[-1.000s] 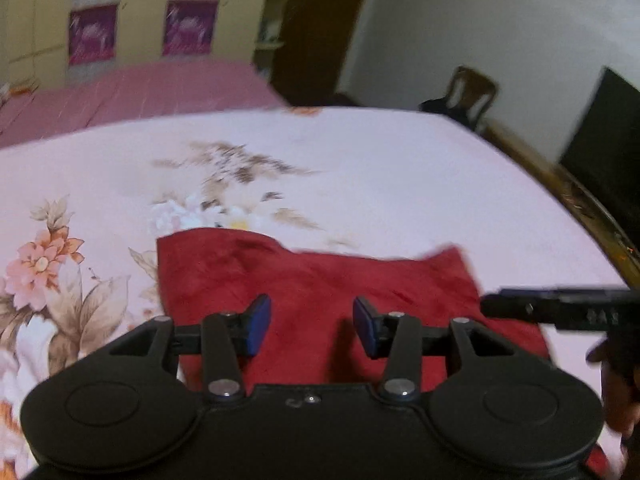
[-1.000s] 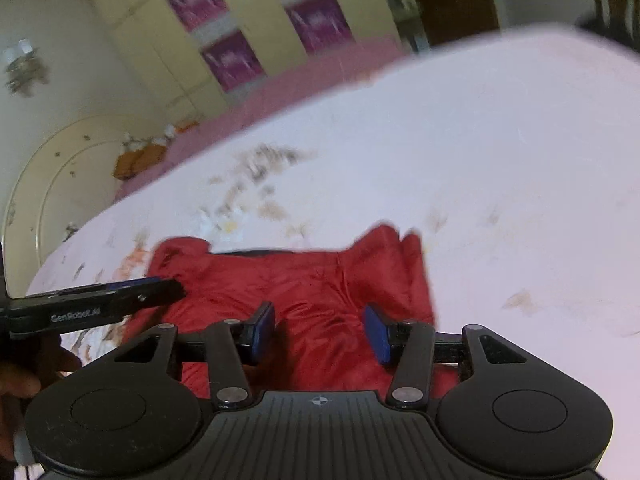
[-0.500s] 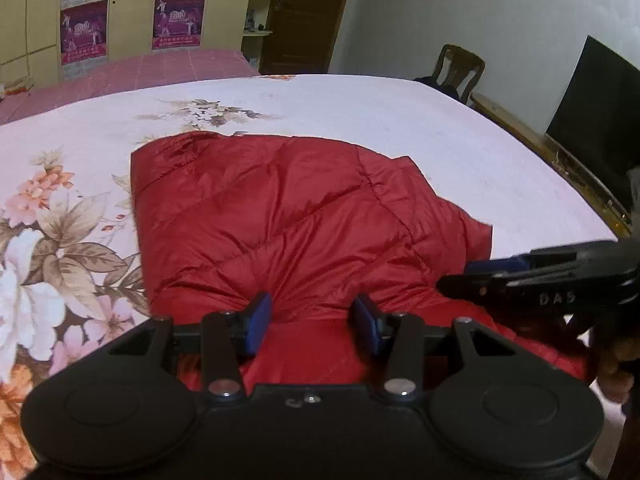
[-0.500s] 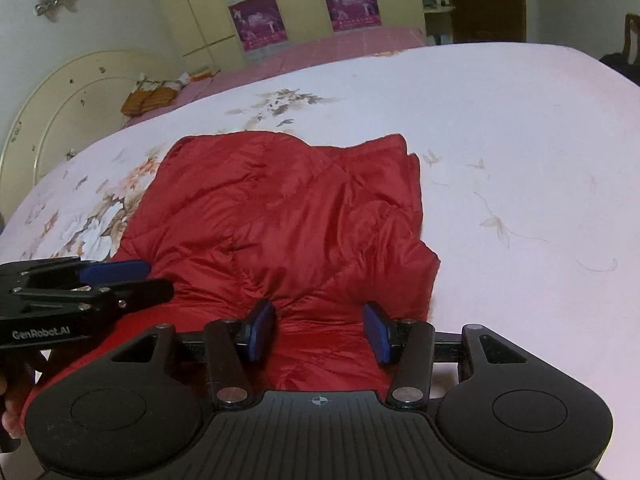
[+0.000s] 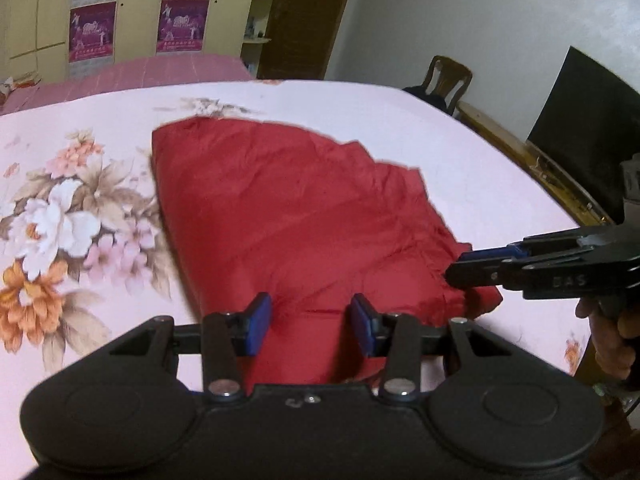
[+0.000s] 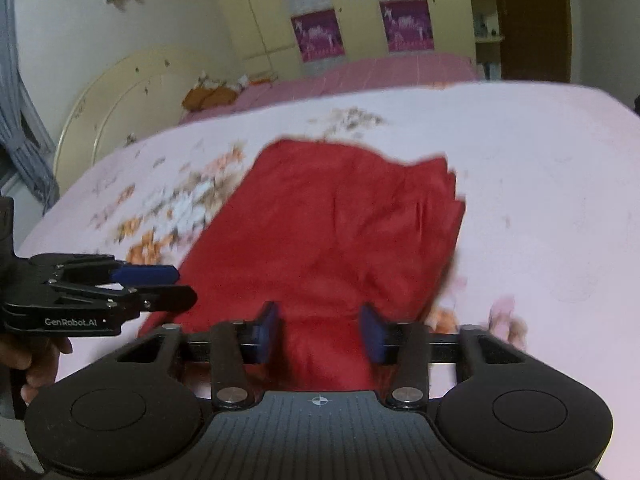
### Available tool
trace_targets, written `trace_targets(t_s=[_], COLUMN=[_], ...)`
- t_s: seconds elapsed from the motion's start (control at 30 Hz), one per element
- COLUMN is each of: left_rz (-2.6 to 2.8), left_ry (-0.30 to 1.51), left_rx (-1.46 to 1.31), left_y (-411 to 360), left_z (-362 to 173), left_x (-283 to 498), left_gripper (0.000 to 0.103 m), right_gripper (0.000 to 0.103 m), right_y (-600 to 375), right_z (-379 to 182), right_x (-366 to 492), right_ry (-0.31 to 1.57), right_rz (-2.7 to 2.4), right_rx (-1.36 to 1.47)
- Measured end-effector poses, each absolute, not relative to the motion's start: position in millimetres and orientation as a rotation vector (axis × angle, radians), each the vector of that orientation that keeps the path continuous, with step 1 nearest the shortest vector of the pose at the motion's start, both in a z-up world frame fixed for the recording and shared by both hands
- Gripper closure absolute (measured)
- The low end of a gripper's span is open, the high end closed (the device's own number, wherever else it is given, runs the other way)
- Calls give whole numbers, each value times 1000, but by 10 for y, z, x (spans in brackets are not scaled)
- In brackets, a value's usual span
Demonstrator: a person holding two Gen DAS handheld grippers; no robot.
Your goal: Fold large clothes
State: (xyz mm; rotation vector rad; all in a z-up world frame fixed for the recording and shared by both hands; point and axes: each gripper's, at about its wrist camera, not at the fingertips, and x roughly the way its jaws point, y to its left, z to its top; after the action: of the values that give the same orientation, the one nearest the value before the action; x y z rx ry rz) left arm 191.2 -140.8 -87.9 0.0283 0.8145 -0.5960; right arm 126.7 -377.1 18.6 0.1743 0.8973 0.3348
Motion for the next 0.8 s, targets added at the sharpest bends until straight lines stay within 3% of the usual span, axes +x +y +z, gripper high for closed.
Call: trace_targets(t_s=[0.4, 0.5, 0.63, 0.8], left_rz=[-554, -550, -522, -488], left_ry=[772, 792, 690, 674], left_rx=[145, 131, 119, 76], left_y=[-1530, -1507, -1420, -1483], left_z=[-1215, -1052, -737, -741], left_x=[1821, 1850, 1885, 2363], left_gripper=[59, 61, 54, 54], right_gripper=[72, 72, 71, 72], right_y=[-3658, -3633, -3881, -4174], right_z=[-389, -293, 83, 189], right_x=[1241, 1253, 1263, 1698], right_ry=[902, 917, 799, 714], right_rz=[317, 316, 254, 186], right_rx=[112, 94, 174, 246])
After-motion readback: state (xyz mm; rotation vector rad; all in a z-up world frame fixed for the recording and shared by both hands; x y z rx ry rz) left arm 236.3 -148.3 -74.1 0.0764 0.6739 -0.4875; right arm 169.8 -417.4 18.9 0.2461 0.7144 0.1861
